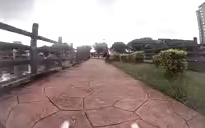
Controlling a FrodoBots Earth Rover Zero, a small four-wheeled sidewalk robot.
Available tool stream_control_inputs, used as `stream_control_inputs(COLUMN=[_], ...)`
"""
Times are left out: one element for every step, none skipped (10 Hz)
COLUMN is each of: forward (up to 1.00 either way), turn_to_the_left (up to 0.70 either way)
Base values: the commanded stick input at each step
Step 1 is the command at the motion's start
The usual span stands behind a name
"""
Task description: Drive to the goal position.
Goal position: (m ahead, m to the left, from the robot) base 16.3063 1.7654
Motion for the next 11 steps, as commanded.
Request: stream_control_inputs(forward=[0.70,0.70,0.70,0.70,0.70,0.70,0.70,0.70,0.70,0.70,0.70], turn_to_the_left=[0.00,0.00,0.03,0.27,0.35,0.35,0.35,0.28,0.02,0.00,0.00])
